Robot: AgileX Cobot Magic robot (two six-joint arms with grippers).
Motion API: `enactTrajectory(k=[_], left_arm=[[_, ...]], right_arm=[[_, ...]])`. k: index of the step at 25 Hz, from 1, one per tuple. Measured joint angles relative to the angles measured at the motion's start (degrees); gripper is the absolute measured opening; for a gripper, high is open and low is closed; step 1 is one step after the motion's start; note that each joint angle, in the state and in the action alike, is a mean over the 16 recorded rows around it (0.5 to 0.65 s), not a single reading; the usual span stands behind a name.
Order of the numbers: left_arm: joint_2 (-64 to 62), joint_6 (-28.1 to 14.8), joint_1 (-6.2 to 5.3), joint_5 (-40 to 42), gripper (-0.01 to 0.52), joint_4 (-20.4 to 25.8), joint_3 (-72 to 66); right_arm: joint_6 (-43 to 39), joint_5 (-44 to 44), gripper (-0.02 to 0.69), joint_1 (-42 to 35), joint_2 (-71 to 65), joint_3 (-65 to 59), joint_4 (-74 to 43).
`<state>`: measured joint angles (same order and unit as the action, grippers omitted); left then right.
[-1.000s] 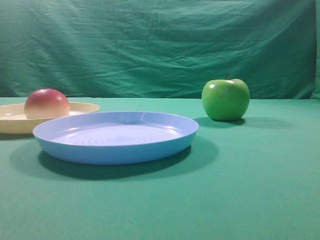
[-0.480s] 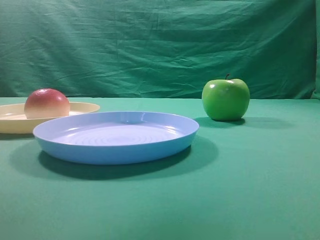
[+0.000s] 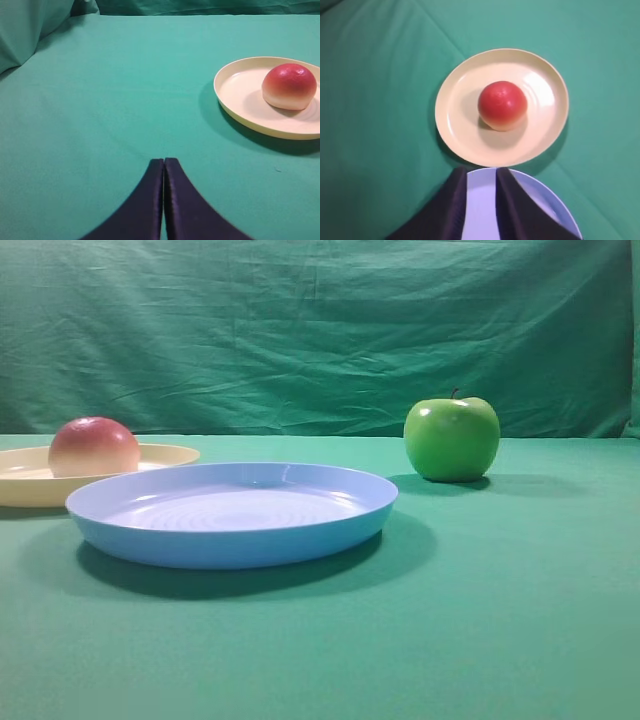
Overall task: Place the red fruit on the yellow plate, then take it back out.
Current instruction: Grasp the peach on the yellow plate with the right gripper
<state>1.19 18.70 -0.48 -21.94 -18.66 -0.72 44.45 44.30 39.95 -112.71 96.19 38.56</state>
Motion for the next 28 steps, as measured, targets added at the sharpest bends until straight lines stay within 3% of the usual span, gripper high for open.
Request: enactTrajectory(k=[8,13,19,28], left_arm=[[0.0,0.0,0.0,0.0,0.0,0.0,0.0],[0.0,0.0,0.0,0.0,0.0,0.0,0.0],[0.0,0.0,0.0,0.0,0.0,0.0,0.0],[0.0,0.0,0.0,0.0,0.0,0.0,0.0]], right_arm=[[-0.38,0.7,0.543,1.67,-10.7,11.42,-0.96],[-0.45,-1.41,0.645,1.75,-15.37,15.68,-0.99],[-0.2,-6.14,0.669,1.93,-19.71,17.92,-0.65],[1.43,-12.27,0.645,3.18,-25.13,18.41,0.14]])
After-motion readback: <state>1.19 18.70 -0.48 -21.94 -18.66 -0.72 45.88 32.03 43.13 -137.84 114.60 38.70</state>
